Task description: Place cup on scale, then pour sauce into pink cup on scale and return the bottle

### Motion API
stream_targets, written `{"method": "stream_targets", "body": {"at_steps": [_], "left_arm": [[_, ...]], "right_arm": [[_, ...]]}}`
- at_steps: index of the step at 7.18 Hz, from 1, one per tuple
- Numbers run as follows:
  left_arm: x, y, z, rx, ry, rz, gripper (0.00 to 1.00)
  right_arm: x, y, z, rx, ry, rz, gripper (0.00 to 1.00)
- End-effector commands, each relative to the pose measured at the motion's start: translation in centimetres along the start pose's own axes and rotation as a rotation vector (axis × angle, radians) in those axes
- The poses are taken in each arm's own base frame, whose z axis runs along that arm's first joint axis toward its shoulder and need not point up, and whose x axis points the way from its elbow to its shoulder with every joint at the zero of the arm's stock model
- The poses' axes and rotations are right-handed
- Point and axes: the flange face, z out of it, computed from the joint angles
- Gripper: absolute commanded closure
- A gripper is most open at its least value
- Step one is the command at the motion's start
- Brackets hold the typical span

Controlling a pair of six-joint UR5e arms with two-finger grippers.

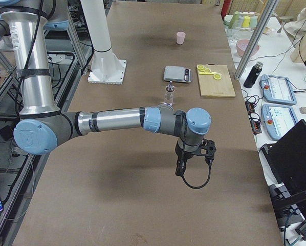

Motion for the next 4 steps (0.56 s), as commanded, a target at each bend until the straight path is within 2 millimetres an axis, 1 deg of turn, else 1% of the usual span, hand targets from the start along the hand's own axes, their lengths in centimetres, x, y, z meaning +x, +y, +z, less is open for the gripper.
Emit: {"method": "stream_targets", "body": {"at_steps": [1,2,3,4], "left_arm": [[0.7,-0.3,-0.8,0.017,0.002,0.015,0.01],[1.7,-0.9,-1.7,0.040,0.000,0.039,0.01],[4.6,-3.6,-2.8,0.067,0.004,0.085,0.01],[8.2,-6.0,-2.0,0.053,0.014,0.047,0.01]], "right_arm": [[-0.1,0.0,-0.2,0.004,0.000,-0.003,0.00],[-0.2,-0.1,-0.3,0.006,0.000,-0.005,0.00],[-0.6,0.1,-0.7,0.016,0.001,-0.014,0.00],[-0.8,0.0,-0.7,0.016,0.006,-0.019,0.00]]}}
